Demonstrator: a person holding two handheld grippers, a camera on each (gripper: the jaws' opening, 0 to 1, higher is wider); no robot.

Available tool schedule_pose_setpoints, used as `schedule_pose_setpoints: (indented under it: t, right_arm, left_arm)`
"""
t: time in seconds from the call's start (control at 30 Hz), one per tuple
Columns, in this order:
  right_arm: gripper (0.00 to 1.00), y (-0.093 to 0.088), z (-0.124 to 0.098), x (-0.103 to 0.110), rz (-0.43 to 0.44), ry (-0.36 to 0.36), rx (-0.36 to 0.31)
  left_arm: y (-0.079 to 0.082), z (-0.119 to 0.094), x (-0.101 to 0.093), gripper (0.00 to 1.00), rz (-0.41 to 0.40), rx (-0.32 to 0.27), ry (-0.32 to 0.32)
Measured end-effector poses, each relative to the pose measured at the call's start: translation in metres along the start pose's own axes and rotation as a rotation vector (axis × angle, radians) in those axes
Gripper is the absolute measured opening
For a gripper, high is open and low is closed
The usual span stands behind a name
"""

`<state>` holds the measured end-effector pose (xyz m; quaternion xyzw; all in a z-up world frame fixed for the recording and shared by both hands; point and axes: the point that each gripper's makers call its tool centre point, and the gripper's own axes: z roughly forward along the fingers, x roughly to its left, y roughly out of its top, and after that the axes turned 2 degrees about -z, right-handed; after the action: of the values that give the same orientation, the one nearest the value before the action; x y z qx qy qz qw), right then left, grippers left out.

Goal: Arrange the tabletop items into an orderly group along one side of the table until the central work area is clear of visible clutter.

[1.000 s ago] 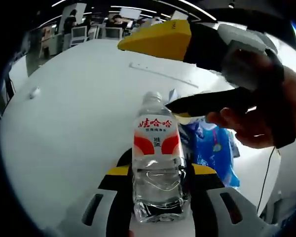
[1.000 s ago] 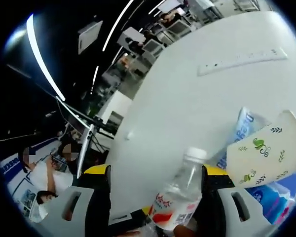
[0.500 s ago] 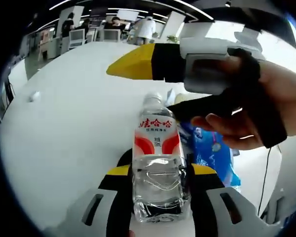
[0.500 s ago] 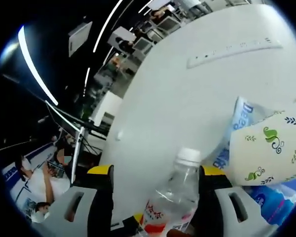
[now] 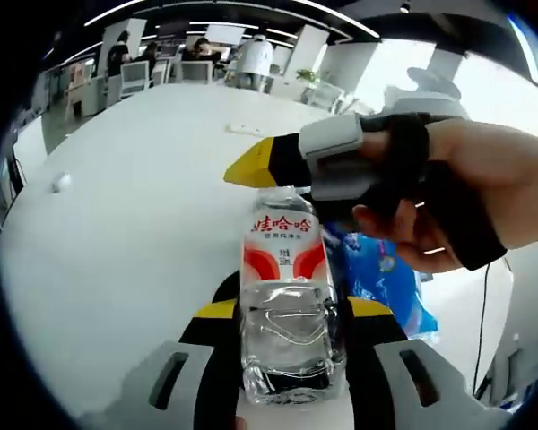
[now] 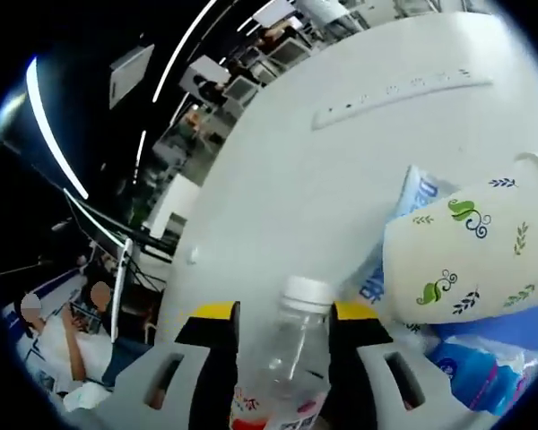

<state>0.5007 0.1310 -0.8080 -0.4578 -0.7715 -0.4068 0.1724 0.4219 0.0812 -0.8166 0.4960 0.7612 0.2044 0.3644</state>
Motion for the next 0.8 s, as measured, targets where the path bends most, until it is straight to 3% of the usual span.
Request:
schedule_pose_setpoints:
  t: [0.3,0.8]
  right_arm:
    - [0.24,0.009,-0.011,0.011,0.029,0.041,-0.084]
    - [0.19,0.016,-0.048,0.065,-0.186,0.172,-0.191]
  left_arm:
    - [-0.002,-0.002,-0.002,0.4,0.026,0.0,-0.014]
    - [0.001,-0.017,-0.003,0.38,0.066,-0.023,-0.007]
